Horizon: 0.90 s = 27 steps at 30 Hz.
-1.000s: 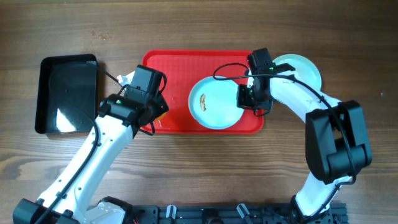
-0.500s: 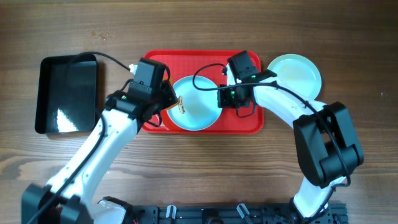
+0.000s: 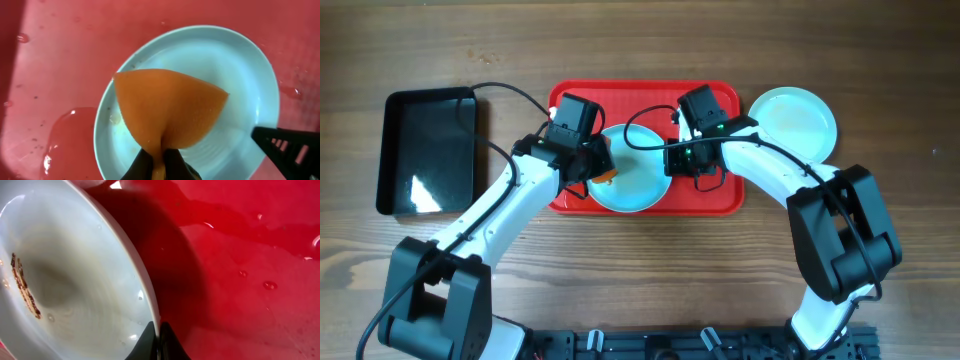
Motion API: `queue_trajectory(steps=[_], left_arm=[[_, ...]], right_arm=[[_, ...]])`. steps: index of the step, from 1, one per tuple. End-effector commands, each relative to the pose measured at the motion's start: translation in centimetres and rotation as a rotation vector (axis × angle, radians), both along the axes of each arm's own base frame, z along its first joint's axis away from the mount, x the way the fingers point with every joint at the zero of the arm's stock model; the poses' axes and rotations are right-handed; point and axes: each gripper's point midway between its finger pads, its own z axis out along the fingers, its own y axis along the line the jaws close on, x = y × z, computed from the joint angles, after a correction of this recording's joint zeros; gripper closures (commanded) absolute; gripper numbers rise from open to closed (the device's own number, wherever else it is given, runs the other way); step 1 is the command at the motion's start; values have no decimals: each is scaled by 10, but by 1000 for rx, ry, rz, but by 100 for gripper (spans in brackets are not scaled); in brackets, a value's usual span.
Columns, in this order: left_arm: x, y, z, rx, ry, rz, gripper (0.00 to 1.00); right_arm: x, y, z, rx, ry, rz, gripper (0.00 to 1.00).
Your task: Clean dirty plates on tray and stack at the side
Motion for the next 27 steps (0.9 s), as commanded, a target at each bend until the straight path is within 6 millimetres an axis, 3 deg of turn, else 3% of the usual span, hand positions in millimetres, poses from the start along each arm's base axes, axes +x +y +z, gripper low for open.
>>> queue_trajectory(steps=[1,12,22,27], left_arm=[[-5,-10,-2,-34,15,-49,96],[-6,-14,-1,-50,22,-32,96],[-3,-19,1,-50,-4,-54,96],[6,-24,6,-67,-50,-59,96]], right_arm=[[0,-10,-6,-57,6,-37,96],[0,-7,-8,-36,36,-97,96],[30,2,31,-5,-23,-92,96],[27,-10,11,-82,12,-125,96]])
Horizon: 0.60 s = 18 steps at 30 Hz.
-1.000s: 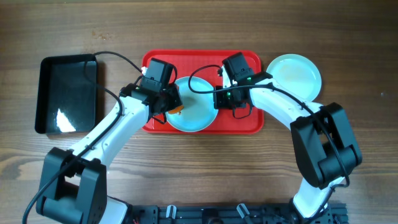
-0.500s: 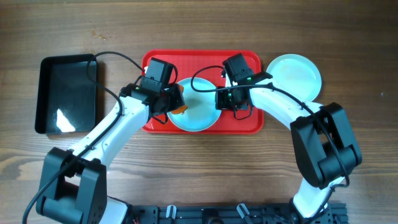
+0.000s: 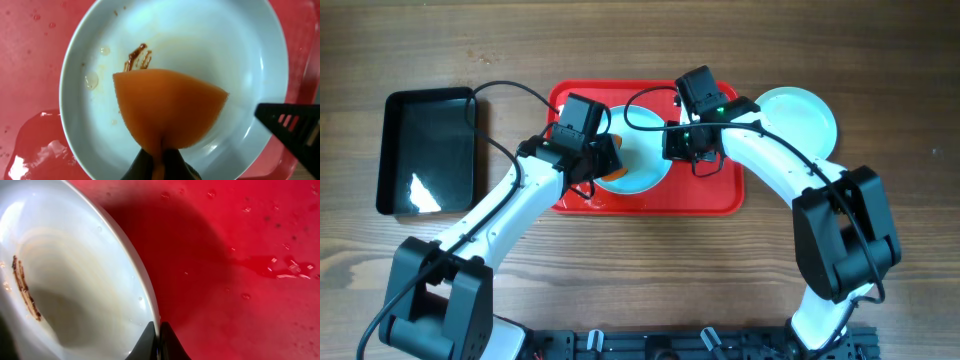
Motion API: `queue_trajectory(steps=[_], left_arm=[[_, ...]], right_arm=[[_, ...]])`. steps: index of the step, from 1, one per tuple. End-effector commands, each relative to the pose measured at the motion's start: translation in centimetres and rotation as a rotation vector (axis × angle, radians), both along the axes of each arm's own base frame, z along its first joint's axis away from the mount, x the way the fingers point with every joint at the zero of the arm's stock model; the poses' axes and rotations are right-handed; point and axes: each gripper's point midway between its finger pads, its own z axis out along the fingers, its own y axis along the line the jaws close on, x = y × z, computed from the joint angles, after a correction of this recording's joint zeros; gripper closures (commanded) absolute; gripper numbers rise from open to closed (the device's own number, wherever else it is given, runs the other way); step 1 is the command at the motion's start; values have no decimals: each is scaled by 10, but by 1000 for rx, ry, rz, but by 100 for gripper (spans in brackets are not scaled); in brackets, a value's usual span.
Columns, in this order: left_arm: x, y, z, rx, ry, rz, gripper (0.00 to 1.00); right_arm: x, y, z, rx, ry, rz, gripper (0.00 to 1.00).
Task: Clean dirty plates on tray and stack at the side
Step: 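Scrub the plate with the left gripper's sponge while the right holds it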
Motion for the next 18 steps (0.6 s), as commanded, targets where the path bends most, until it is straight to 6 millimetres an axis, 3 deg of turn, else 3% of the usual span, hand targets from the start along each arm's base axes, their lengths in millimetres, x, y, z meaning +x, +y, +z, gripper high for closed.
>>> queue_trajectory(steps=[1,9,18], left_arm=[[7,-6,2,-19,-34,-12,96],[15,-6,6,-17,-71,-4,96],[22,0,-16,34,-57,14,96]], right_arm=[[3,-10,-22,-54,38,-37,96],[-3,-12,-63,-84,113,-38,96],[-1,-4,-64,-43,113,-29,96]])
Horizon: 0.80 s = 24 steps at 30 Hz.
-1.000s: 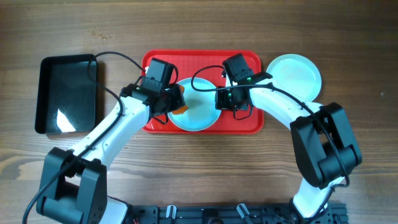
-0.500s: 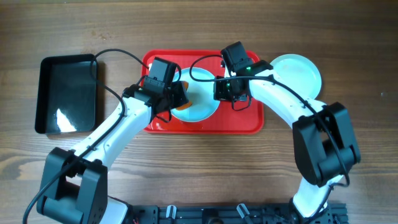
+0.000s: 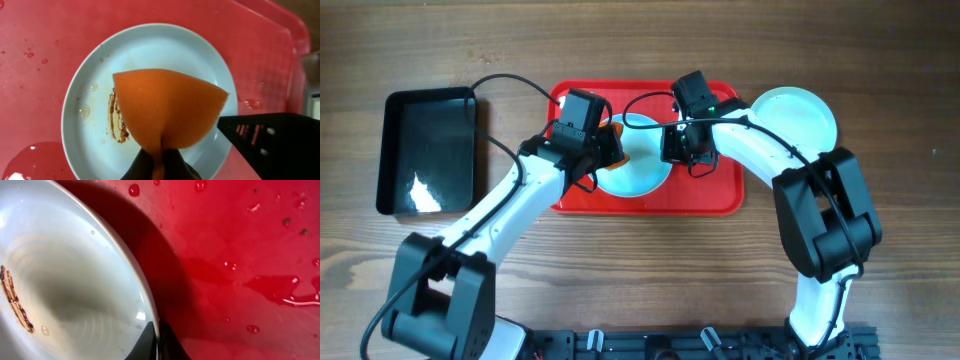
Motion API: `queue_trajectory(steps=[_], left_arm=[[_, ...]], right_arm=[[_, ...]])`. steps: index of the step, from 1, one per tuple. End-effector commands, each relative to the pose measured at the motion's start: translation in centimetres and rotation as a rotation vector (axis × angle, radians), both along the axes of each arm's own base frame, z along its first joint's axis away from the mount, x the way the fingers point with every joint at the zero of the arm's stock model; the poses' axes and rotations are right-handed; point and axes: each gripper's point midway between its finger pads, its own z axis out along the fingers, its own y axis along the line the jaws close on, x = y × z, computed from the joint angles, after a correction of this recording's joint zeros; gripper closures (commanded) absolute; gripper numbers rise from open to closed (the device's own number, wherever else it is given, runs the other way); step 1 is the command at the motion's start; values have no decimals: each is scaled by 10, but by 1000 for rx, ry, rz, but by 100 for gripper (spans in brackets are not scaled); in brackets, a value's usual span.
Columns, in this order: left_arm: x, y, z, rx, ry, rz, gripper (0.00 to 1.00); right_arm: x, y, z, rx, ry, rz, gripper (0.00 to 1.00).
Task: Clean dirty plates on tray and stack at the side
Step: 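Scrub the plate with the left gripper's sponge while the right holds it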
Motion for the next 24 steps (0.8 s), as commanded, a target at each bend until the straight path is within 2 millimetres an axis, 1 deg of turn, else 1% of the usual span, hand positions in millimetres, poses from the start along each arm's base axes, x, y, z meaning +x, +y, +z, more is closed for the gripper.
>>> queue_trajectory(steps=[1,9,13,17,19,24], left_arm=[[1,2,-22,40,28,1,96],[8,-2,-45,43,46,-3,96],[11,-12,-54,38,33,-21,96],[9,-28,-62,42,22,-62,96],[8,-31,-64,75,6,-86,96],[10,-10,-75,254,-22,-45,96]], right_arm=[[-6,-2,-25,-11,54,-11,96],[-7,-1,-25,-2,57,-9,95],[-8,1,-25,4,61,-6,96],[-8,0,-25,3,63,-6,96],[-9,0,-25,2,66,-6,96],[-11,-1,-25,-3,75,-6,96]])
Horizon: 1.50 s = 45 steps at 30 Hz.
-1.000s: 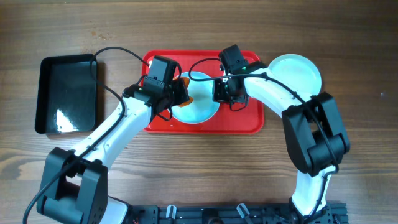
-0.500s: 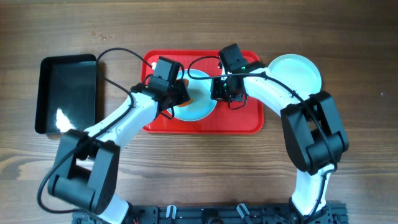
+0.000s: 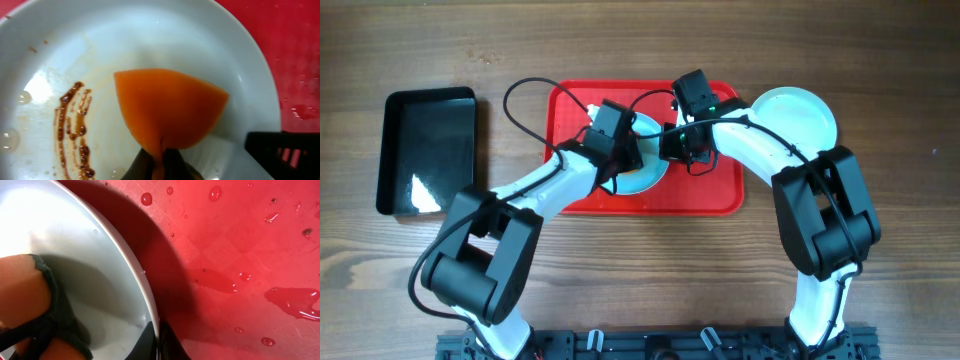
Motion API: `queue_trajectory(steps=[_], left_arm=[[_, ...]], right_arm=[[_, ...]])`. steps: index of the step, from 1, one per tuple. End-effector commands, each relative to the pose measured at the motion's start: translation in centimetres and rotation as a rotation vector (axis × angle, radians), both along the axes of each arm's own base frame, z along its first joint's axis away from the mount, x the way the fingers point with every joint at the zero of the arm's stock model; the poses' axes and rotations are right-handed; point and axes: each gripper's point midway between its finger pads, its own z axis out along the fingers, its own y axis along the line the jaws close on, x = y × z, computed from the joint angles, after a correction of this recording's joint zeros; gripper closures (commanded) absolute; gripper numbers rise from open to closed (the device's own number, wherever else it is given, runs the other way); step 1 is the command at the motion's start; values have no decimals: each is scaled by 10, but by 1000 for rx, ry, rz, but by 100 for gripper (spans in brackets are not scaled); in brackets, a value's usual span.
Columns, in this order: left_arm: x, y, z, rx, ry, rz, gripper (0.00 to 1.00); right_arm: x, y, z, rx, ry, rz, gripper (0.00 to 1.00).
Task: Clean dirty plates on tray and stack at the side
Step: 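Scrub the plate with the left gripper's sponge while the right holds it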
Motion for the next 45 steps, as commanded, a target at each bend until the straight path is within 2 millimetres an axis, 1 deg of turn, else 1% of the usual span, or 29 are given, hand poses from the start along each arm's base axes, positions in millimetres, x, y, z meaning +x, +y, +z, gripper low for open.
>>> queue_trajectory(steps=[1,5,9,12,13,14,15,17,19,20,22,25,29,31,32,34,35,37,40,45], left_arm=[[-2,23,-19,178,-12,22,96],[-9,37,-40,245,43,9,96],[-16,65,-55,344,100,46,96],[-18,87,-55,411,119,85,96],[-19,96,-54,438,122,102,96],[-19,108,-51,481,125,126,96],[-19,115,-50,505,126,140,96],[-19,127,-47,541,126,163,96],[-18,134,-42,567,120,179,96],[-12,133,-30,562,95,189,96],[-8,128,-18,535,72,191,96],[2,117,18,452,-10,237,96],[10,90,70,268,-121,213,96],[11,75,87,175,-151,181,96],[12,71,90,150,-157,171,96],[10,61,89,102,-142,140,96],[8,58,84,93,-122,128,96],[1,49,69,60,-67,93,96],[-4,39,50,30,-3,60,96],[-7,33,17,30,71,40,96]], right_arm=[[-14,-6,-25,-42,74,-1,96],[-15,-7,-26,-45,78,1,96],[-17,-8,-26,-51,88,3,96],[-17,-8,-26,-51,87,3,96],[-17,-8,-26,-51,87,3,96],[-17,-9,-26,-54,86,2,97],[-17,-9,-26,-55,86,2,96],[-17,-9,-26,-57,85,1,96],[-17,-9,-26,-58,84,0,96],[-17,-9,-26,-58,85,0,96],[-17,-10,-27,-63,87,0,96],[-19,-15,-28,-91,94,-7,96],[-20,-18,-29,-107,95,-8,96],[-20,-18,-29,-107,95,-9,96],[-20,-18,-29,-106,94,-9,96],[-20,-18,-29,-106,93,-10,96],[-20,-18,-29,-105,93,-10,96],[-20,-18,-29,-105,93,-10,96],[-20,-18,-29,-103,95,-12,95],[-21,-16,-29,-91,101,-9,96]])
